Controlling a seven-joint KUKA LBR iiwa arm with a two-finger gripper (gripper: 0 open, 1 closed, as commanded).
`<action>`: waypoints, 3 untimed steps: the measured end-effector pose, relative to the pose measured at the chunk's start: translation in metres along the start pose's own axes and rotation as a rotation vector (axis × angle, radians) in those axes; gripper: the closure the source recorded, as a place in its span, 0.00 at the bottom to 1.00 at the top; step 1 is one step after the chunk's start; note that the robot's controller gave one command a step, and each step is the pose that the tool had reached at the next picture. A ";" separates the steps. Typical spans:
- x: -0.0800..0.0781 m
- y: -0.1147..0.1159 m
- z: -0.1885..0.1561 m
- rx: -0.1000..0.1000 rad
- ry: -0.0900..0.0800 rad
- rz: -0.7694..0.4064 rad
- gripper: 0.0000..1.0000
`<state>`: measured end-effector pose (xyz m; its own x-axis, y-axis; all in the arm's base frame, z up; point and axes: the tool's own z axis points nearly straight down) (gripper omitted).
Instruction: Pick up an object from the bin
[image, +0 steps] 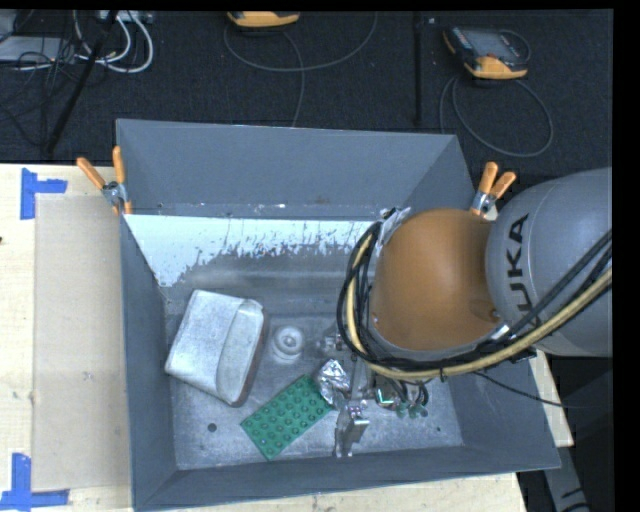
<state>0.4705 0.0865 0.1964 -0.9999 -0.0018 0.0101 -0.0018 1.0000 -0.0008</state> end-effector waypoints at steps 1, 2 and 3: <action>-0.042 0.033 0.117 0.000 -0.002 -0.001 0.00; -0.042 0.033 0.112 -0.002 -0.003 0.002 1.00; -0.041 0.040 -0.002 -0.003 -0.016 0.032 1.00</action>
Offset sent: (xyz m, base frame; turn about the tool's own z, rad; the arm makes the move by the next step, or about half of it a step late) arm 0.0415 0.0321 -0.1128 0.0014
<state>0.5119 0.1271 0.1983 -0.9995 0.0305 -0.0063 0.0305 0.9995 0.0024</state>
